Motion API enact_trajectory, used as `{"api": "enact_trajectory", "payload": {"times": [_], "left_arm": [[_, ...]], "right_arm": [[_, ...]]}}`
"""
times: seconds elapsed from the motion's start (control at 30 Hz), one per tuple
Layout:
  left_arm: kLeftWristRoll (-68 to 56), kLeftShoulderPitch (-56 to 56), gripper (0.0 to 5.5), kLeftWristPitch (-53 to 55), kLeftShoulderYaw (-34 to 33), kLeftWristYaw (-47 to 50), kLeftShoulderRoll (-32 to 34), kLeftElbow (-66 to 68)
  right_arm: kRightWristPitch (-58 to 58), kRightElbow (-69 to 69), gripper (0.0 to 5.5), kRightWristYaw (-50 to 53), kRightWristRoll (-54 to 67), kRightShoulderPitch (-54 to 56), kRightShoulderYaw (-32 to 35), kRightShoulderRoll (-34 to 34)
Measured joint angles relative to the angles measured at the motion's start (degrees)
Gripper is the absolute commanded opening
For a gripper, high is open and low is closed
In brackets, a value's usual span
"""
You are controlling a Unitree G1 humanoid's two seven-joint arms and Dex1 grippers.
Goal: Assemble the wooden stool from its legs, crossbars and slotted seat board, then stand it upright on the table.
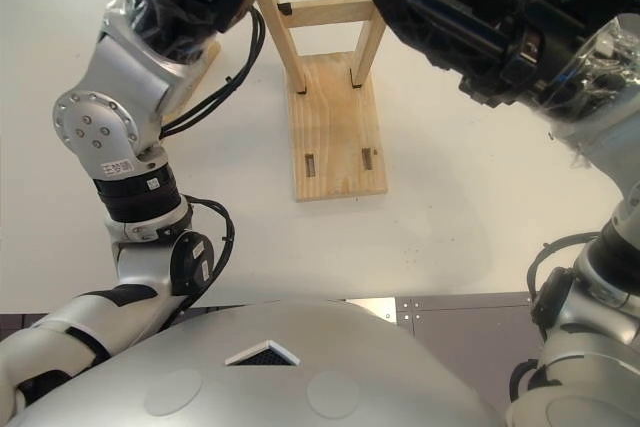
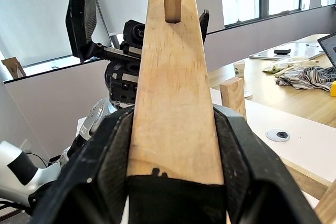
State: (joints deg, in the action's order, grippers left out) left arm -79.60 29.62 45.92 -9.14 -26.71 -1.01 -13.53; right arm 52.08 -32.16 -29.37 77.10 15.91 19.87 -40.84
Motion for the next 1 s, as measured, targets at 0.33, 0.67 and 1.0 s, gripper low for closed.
{"api": "enact_trajectory", "payload": {"times": [0.33,0.67,1.0], "left_arm": [[2.2,0.7,2.94,-2.1,2.4,0.3,1.1,-0.2],[2.5,0.7,2.14,-2.4,3.1,-0.6,2.5,-0.2],[9.4,0.7,2.13,-6.5,2.0,-3.1,5.1,2.2]], "right_arm": [[-1.6,-1.0,2.03,1.0,2.2,-1.4,-0.9,-0.1],[-2.0,-1.1,2.03,3.1,6.8,-1.9,-1.5,-0.3],[-2.8,0.7,3.60,2.7,5.4,-4.1,-1.8,-0.8]]}}
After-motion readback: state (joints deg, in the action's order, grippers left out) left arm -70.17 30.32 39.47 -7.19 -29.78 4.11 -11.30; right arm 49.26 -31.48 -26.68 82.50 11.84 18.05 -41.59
